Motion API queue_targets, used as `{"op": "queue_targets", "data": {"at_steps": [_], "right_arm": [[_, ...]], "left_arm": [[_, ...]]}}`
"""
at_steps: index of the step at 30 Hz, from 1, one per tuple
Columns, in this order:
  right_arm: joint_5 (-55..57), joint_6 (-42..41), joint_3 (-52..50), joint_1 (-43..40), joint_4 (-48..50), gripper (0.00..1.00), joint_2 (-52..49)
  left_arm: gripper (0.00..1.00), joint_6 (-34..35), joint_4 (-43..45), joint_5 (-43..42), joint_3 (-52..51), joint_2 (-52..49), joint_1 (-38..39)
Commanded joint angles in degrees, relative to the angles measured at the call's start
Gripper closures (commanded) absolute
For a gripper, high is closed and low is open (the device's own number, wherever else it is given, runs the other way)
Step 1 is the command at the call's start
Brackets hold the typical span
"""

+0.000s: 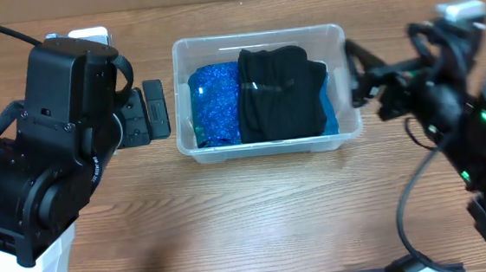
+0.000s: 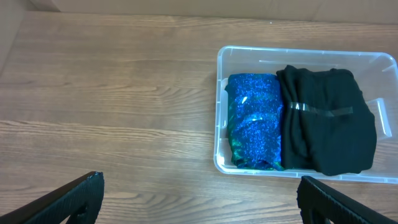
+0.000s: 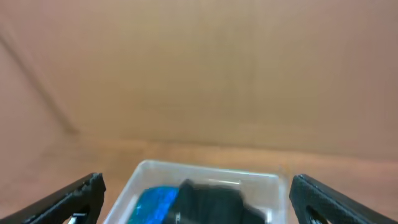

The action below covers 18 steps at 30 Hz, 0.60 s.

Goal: Pack container

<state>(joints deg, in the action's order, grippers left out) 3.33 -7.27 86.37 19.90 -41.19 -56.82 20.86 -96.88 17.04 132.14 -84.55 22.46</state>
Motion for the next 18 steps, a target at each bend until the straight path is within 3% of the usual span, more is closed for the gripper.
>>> {"op": "queue_targets", "data": {"at_steps": [1, 4, 18], "right_arm": [[-2.1, 1.6, -9.8, -4.4, 9.2, 0.00, 8.3], [-5.1, 1.5, -20.9, -7.5, 14.7, 0.00, 15.7], [-10.5, 1.3, -50.5, -14.2, 12.9, 0.00, 40.8]], "left_arm": [[0.00, -0.5, 0.1, 1.0, 0.0, -0.2, 0.1], [0.00, -0.5, 0.1, 1.0, 0.0, -0.2, 0.1], [0.00, -0.5, 0.1, 1.0, 0.0, -0.2, 0.1]]}}
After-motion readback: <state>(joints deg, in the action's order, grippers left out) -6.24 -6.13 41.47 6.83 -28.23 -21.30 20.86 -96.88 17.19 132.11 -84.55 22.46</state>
